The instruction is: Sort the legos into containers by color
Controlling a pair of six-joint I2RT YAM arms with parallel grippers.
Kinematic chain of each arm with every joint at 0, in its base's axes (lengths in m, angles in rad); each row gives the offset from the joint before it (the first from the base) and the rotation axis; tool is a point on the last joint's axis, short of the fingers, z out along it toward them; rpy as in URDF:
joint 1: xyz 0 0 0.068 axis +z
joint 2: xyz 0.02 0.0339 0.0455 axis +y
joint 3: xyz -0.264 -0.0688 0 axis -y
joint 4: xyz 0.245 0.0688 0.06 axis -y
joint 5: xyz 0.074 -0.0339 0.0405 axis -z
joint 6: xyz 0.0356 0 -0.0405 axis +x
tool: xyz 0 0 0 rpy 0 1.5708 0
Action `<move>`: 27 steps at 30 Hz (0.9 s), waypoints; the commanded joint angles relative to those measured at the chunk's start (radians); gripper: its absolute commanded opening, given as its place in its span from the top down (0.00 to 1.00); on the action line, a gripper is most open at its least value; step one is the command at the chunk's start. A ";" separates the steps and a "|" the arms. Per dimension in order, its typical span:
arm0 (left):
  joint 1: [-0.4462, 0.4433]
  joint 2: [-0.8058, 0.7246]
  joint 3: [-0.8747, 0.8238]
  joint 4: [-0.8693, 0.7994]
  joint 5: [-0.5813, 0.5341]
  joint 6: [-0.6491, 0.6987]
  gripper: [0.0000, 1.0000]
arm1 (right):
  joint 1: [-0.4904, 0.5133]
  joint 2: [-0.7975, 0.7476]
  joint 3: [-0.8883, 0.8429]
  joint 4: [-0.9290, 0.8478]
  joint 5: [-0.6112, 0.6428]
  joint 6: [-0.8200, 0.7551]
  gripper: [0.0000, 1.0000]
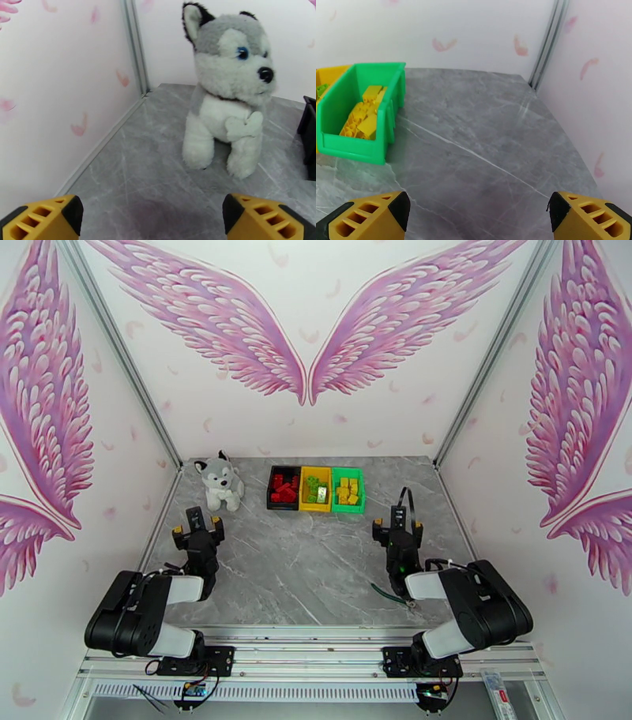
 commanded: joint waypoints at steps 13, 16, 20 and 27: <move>0.085 0.042 0.085 -0.116 0.168 -0.056 0.01 | -0.081 0.031 0.065 -0.085 -0.177 0.070 0.01; 0.085 0.042 0.086 -0.116 0.168 -0.057 0.01 | -0.073 0.035 0.064 -0.068 -0.175 0.060 0.01; 0.085 0.041 0.087 -0.119 0.167 -0.056 0.01 | -0.076 0.034 0.064 -0.073 -0.180 0.061 0.01; 0.083 0.042 0.086 -0.117 0.165 -0.056 0.01 | -0.101 0.032 0.082 -0.114 -0.284 0.061 0.01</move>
